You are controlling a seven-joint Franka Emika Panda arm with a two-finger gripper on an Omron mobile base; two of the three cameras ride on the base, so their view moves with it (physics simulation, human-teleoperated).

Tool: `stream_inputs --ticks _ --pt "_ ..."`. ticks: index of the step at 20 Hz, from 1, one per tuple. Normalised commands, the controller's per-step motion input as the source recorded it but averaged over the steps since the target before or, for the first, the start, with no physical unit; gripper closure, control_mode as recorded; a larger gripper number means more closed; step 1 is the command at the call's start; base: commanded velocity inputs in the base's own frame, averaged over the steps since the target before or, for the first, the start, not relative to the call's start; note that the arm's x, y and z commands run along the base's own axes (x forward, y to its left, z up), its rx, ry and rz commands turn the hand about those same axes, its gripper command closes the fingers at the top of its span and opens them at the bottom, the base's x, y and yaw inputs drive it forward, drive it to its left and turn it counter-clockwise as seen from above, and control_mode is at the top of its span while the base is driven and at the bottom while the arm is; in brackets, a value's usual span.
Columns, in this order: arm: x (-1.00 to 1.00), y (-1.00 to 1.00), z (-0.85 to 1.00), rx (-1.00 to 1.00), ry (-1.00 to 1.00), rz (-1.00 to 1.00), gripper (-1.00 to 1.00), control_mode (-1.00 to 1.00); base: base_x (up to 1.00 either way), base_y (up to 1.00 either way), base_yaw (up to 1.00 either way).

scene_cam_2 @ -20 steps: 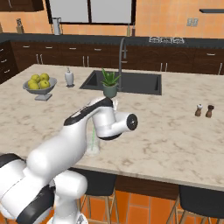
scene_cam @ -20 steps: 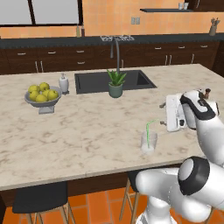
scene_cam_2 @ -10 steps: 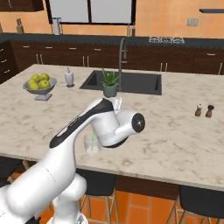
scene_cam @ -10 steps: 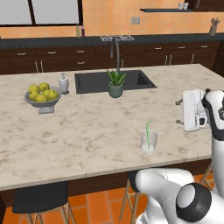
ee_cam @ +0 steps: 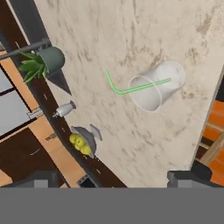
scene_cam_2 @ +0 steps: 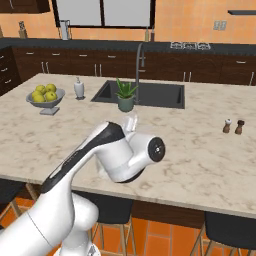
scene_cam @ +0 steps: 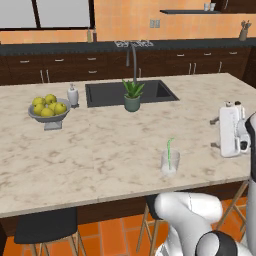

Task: Take a straw from the drawer in front and place it inside the glass cup on the dining counter.

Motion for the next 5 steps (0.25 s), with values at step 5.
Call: stream_inputs --ticks 5 --pt "-0.19 0.0 -0.02 0.0 0.0 0.0 -1.0 -1.0 0.0 0.0 0.0"
